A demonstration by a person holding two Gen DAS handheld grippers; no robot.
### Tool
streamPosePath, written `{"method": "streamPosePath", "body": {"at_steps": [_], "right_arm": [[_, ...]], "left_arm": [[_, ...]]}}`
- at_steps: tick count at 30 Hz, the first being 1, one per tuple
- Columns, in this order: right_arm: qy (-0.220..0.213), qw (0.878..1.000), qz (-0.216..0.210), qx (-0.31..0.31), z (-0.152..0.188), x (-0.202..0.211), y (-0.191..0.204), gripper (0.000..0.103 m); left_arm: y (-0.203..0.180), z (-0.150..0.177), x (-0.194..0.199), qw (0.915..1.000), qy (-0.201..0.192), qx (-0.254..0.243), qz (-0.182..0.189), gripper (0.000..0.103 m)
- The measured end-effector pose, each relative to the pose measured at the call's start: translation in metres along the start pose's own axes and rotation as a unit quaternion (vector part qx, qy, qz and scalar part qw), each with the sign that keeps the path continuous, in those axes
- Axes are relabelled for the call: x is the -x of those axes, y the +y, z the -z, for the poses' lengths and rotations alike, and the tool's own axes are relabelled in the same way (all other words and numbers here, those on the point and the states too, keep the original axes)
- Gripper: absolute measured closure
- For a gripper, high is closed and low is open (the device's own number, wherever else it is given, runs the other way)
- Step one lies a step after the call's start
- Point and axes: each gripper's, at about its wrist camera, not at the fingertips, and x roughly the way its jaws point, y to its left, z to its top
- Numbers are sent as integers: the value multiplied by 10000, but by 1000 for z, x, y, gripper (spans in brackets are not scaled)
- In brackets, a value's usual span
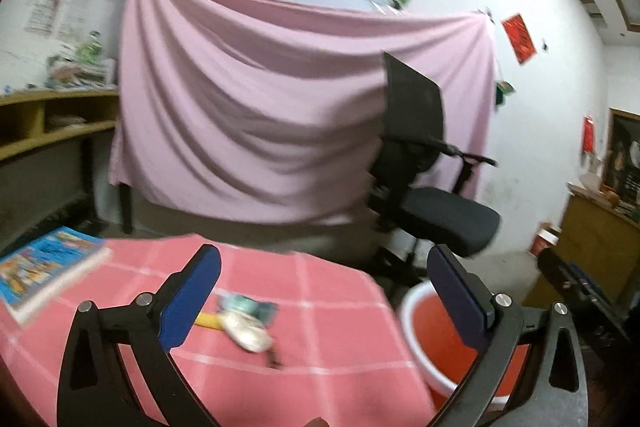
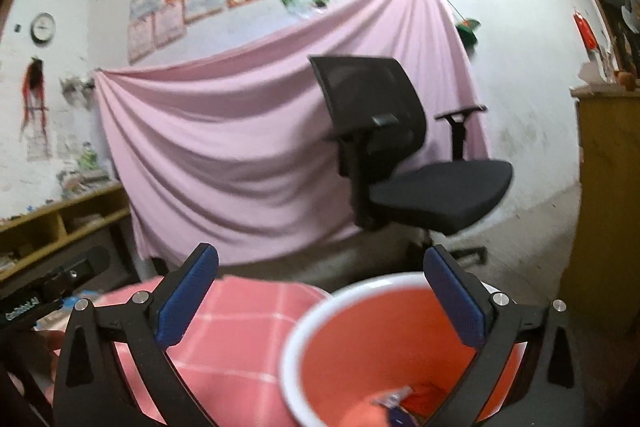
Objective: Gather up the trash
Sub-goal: 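Move both grippers back to the remaining trash on the table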
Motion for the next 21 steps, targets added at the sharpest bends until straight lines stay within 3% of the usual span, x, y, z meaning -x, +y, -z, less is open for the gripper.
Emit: {"method": "streamPosePath", "body": {"at_steps": [13, 21], "right_arm": [[-732, 9942, -558, 554, 4, -3, 86, 0], [-562, 9941, -567, 741, 15, -27, 123, 0]], "left_arm": [[93, 7, 42, 9918, -884, 231, -891, 2], [111, 19, 45, 9877, -1052, -253, -1126, 2]]}}
